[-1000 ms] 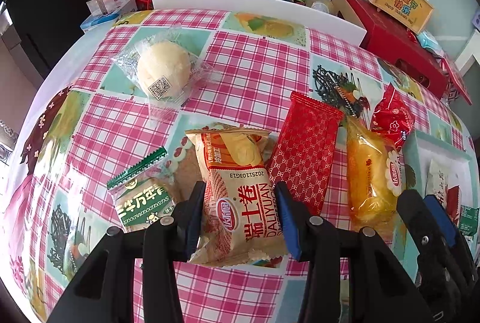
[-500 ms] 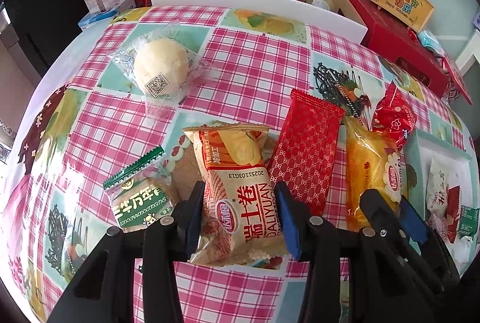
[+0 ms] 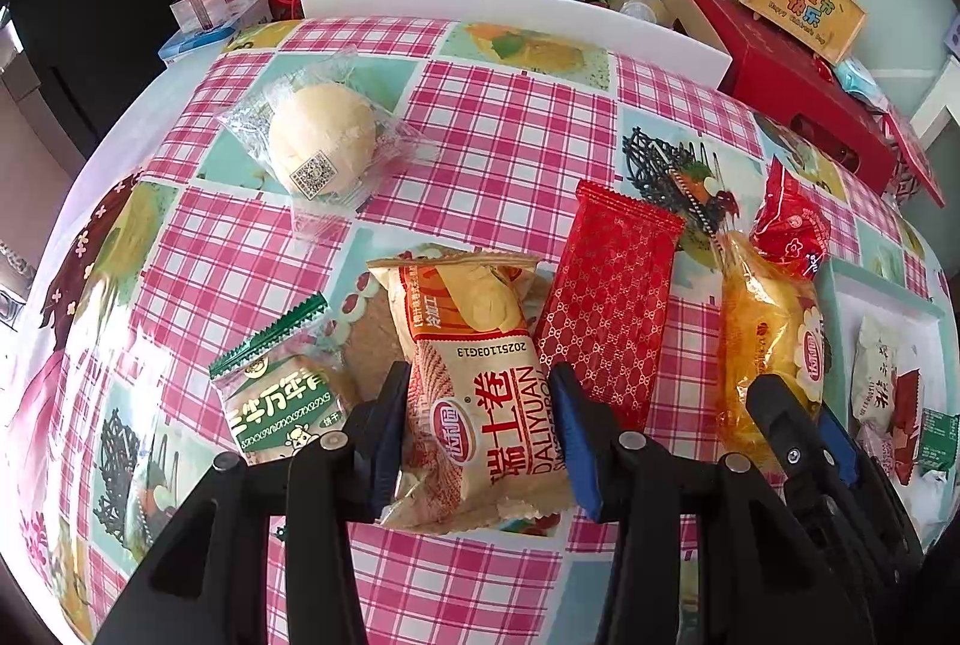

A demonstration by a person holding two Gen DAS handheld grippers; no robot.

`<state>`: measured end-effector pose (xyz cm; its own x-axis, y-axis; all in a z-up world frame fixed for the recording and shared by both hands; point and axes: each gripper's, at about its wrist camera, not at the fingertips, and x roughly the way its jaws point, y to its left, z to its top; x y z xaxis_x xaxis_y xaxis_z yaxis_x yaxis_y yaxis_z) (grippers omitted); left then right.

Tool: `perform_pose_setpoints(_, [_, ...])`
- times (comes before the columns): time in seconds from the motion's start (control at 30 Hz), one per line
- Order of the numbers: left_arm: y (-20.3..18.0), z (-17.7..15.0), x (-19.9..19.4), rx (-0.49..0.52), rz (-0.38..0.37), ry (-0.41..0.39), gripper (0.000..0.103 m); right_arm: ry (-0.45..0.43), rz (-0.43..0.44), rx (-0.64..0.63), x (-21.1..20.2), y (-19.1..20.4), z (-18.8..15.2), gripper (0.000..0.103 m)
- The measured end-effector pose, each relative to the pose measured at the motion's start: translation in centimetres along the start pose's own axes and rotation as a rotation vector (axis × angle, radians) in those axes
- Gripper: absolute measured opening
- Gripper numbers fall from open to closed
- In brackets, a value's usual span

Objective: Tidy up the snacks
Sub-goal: 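Lift both held packets off the pile and carry them toward the tray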

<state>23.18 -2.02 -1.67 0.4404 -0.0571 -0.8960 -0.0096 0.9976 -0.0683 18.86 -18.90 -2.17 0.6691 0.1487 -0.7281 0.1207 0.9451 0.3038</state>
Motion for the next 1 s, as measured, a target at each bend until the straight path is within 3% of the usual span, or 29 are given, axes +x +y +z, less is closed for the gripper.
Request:
perform_pose_setpoints(0.53, [-1.6,0.6,-3.5,0.028,-0.007,-0.094,0.043,-0.084,0.077,0.03,-4.6,-0.5,1.2,0.039])
perform_pose_setpoints(0.6, [-1.9,0.6,-3.8,0.029,-0.008,-0.097,0.039,-0.093,0.074,0.029,-5.1,-0.8,1.3,0.031])
perform_pose_setpoints(0.63, [-2.0,0.7,-3.9,0.033,-0.008,-0.1,0.032,-0.095,0.077,0.034,-5.3,-1.0,1.3,0.026])
perform_pose_setpoints(0.67, [-2.1,0.7,-3.9,0.032,-0.008,-0.1,0.023,-0.091,0.081,0.04,-5.4,-1.2,1.3,0.024])
perform_pose_setpoints(1.0, [-1.5,-0.2,-2.4,0.015,0.003,-0.04,0.023,0.026,0.058,0.018,-3.8,-1.8,0.7,0.025])
